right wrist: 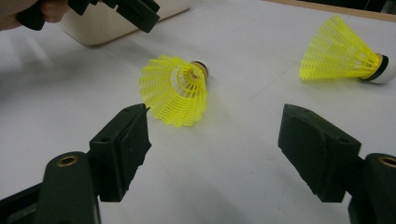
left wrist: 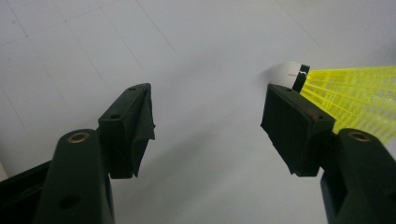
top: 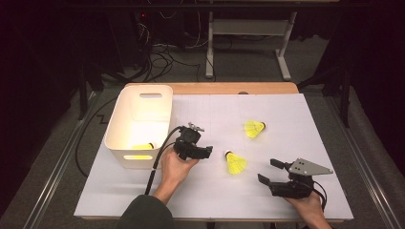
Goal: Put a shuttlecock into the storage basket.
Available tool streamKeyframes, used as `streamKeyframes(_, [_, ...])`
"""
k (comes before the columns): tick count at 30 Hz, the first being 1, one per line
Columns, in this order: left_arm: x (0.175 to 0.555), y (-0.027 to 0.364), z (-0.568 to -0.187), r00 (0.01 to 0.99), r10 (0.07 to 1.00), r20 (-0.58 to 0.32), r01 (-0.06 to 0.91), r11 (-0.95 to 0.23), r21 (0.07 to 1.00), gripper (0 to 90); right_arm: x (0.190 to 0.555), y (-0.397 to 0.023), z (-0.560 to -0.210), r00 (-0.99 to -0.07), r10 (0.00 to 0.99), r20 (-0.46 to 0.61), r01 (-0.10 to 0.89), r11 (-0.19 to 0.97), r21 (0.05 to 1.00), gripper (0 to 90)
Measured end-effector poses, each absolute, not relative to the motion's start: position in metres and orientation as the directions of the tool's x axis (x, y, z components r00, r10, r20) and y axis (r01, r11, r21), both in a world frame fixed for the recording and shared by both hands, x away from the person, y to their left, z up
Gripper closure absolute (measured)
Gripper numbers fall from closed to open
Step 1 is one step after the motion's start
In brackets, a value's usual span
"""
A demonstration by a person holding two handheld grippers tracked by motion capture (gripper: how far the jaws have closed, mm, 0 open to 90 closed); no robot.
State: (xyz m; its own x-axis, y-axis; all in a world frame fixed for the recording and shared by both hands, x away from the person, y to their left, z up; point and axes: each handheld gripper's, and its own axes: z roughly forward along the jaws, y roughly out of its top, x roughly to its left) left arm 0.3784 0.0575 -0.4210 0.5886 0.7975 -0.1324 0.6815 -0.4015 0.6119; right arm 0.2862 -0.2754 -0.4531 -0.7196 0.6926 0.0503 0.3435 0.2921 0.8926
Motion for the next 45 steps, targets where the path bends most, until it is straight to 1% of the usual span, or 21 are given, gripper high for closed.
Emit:
streamKeyframes(8, [0.378, 0.058, -0.425, 0.597, 0.792, -0.127, 0.683, -0.419, 0.599, 36.7, 0.296, -0.259, -0.454, -0.730, 0.682, 0.050, 0.384, 0.347, 0.856, 31.8])
streamKeyframes(15, [0.375, 0.058, -0.427, 0.613, 0.780, -0.129, 0.677, -0.434, 0.594, 38.7, 0.307, -0.250, -0.457, -0.729, 0.682, 0.058, 0.417, 0.375, 0.828, 33.1])
streamKeyframes(23, [0.371, 0.063, -0.428, 0.620, 0.774, -0.131, 0.673, -0.439, 0.595, 38.6, 0.321, -0.242, -0.459, -0.718, 0.692, 0.078, 0.470, 0.399, 0.787, 43.7])
streamKeyframes(30, [0.369, 0.063, -0.430, 0.631, 0.766, -0.122, 0.668, -0.455, 0.589, 36.6, 0.329, -0.233, -0.461, -0.720, 0.692, 0.054, 0.478, 0.438, 0.762, 53.5])
streamKeyframes(45, [0.365, 0.060, -0.436, 0.643, 0.756, -0.124, 0.666, -0.472, 0.578, 35.1, 0.341, -0.221, -0.461, -0.718, 0.692, 0.073, 0.507, 0.448, 0.736, 76.1])
